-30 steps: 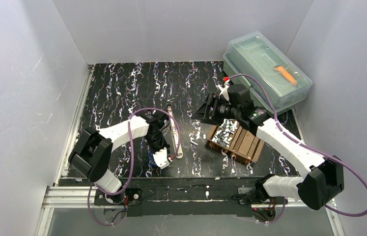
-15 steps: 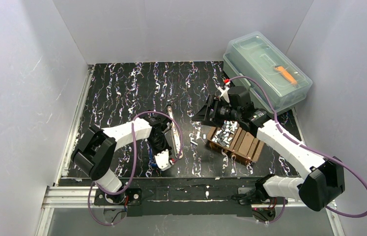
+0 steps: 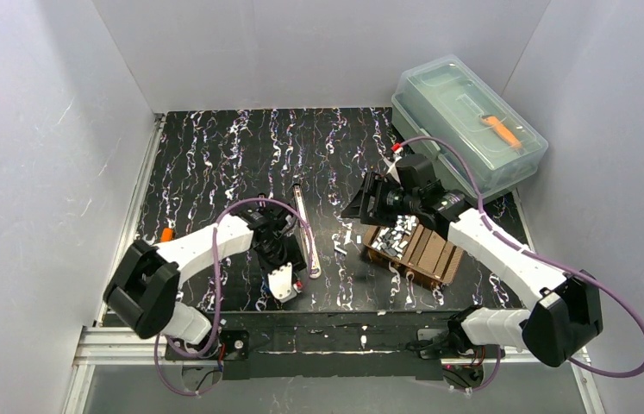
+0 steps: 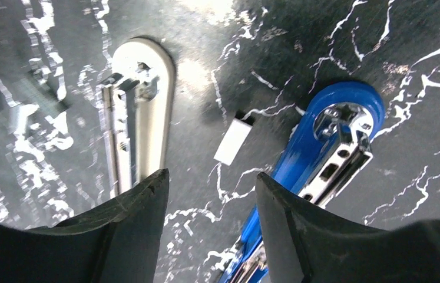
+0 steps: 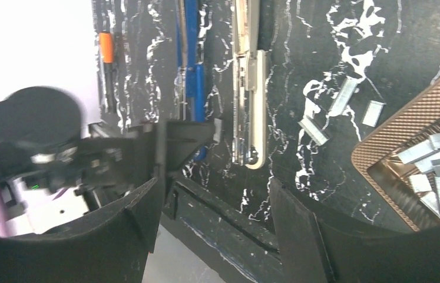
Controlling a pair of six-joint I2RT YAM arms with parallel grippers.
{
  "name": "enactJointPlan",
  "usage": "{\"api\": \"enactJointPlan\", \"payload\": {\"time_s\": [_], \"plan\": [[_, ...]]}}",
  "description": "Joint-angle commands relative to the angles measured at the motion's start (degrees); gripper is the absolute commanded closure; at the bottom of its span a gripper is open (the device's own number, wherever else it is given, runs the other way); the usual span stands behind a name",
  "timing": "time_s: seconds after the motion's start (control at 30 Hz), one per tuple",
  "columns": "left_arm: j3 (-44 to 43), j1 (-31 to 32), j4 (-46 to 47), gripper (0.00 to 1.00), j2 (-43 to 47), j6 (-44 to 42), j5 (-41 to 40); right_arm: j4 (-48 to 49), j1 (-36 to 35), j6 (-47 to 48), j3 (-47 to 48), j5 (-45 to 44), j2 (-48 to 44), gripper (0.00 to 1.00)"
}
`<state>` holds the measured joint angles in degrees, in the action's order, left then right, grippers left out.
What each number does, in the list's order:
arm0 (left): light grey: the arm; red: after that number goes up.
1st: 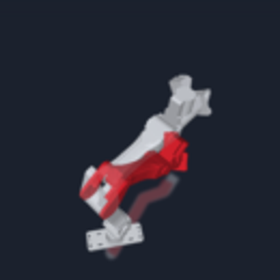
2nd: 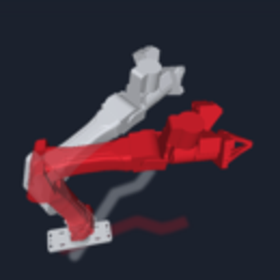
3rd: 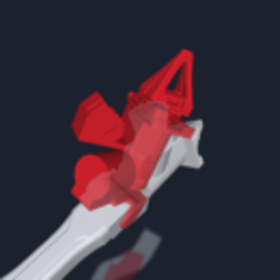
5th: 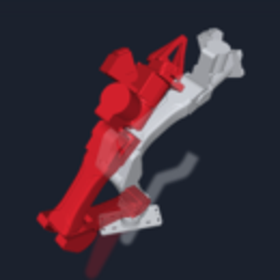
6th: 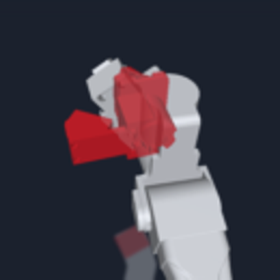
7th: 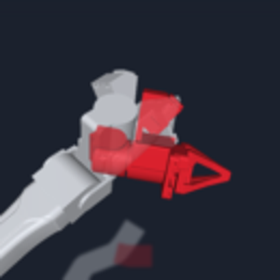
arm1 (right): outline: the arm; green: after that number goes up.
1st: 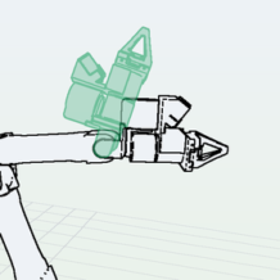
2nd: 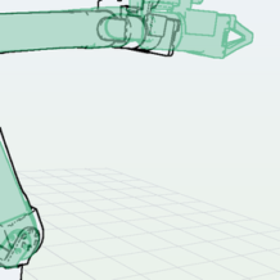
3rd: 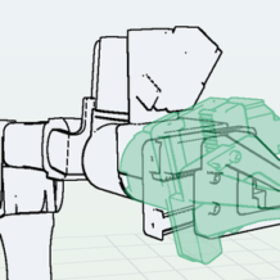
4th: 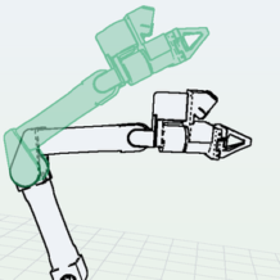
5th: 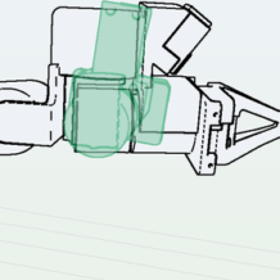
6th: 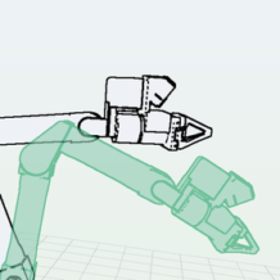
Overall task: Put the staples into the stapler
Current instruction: Place the staple at the center of the board.
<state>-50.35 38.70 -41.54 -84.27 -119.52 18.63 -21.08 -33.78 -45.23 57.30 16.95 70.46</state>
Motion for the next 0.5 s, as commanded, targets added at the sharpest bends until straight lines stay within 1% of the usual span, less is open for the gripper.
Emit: {"api": "enactJointPlan", "payload": {"time_s": [0.0, 0.13, 0.23, 0.37, 0.4, 0.47], "plan": [[-1.3, 0.4, -3.1, 0.45, 7.8, -23.0, 3.4, -2.9, -1.5, 3.1, 0.8, -5.5, 1.9, 0.27], [-3.1, 0.4, -3.7, 0.44, 15.8, -10.9, 4.7, -6.1, -8.1, 4.6, 2.9, -15.4, 6.5, 0.31], [-4.3, 0.4, -3.1, 0.44, 23.3, 4.4, 6.3, -8.0, -13.4, 5.1, 4.6, -22.8, 10.1, 0.34], [-5.4, 0.1, 0.3, 0.44, 30.5, 25.8, 4.3, -8.1, -19.0, 7.6, 5.8, -30.4, 13.6, 0.35], [-5.5, 0.1, 0.5, 0.44, 31.9, 30.1, 3.8, -8.3, -19.8, 8.3, 5.8, -31.8, 14.4, 0.35], [-4.7, 0.0, 0.9, 0.44, 35.1, 35.8, 3.8, -7.4, -20.4, 10.3, 5.1, -32.6, 15.6, 0.33]]}}
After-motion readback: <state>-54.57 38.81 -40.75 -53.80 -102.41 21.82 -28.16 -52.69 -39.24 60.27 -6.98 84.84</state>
